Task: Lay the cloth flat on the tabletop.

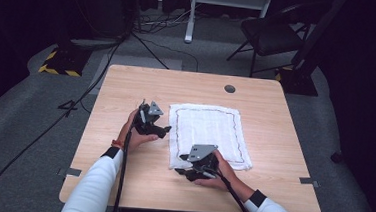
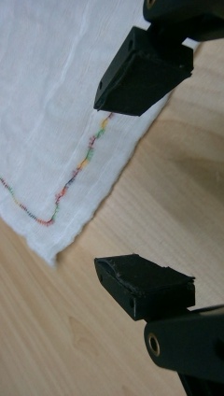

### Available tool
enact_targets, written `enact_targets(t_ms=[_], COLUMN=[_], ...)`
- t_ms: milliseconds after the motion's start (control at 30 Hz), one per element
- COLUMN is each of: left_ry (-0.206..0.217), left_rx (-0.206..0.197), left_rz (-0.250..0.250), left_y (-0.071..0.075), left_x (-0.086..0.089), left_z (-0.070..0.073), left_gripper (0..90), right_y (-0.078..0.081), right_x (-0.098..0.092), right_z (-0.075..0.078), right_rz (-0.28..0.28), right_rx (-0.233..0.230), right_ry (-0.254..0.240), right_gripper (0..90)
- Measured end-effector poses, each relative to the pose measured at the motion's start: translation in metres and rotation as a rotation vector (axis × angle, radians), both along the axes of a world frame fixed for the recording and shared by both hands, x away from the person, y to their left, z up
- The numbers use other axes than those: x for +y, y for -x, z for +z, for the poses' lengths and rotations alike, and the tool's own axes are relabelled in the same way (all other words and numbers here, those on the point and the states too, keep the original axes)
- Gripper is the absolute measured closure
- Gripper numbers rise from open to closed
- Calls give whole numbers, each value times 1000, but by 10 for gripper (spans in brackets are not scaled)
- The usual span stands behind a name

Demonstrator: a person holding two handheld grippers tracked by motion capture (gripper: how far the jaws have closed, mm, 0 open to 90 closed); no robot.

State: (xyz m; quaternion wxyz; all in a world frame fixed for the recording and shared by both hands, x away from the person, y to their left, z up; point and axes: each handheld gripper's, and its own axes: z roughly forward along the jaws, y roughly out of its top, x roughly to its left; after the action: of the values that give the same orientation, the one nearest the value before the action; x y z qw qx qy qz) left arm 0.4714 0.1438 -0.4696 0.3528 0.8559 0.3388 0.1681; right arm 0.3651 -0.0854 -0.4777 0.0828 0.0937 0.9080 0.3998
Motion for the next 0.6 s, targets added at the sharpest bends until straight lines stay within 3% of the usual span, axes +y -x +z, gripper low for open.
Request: enact_targets(t_ms=[100,267,333,433,600], left_ry=[10,74,71,81,42], left_rx=[0,35,24,29,39], left_rz=[19,74,88,122,172], left_y=[-9,-27,-34,-46,-65], left_x=[-2,-8,-11,-15,-24], left_z=[-1,-3,-3,-4,-14], left_gripper=[203,203,203,200,195], right_y=[-2,-11,-16,-17,-15], right_x=[11,14,13,15,23], right_z=[-4,-10,-12,-13,-18], right_rz=[-2,-32,-45,-47,-43], right_rx=[-6,6,40,36,20], right_ry=[14,17,8,18,47], right_gripper=[502,456,453,448,502])
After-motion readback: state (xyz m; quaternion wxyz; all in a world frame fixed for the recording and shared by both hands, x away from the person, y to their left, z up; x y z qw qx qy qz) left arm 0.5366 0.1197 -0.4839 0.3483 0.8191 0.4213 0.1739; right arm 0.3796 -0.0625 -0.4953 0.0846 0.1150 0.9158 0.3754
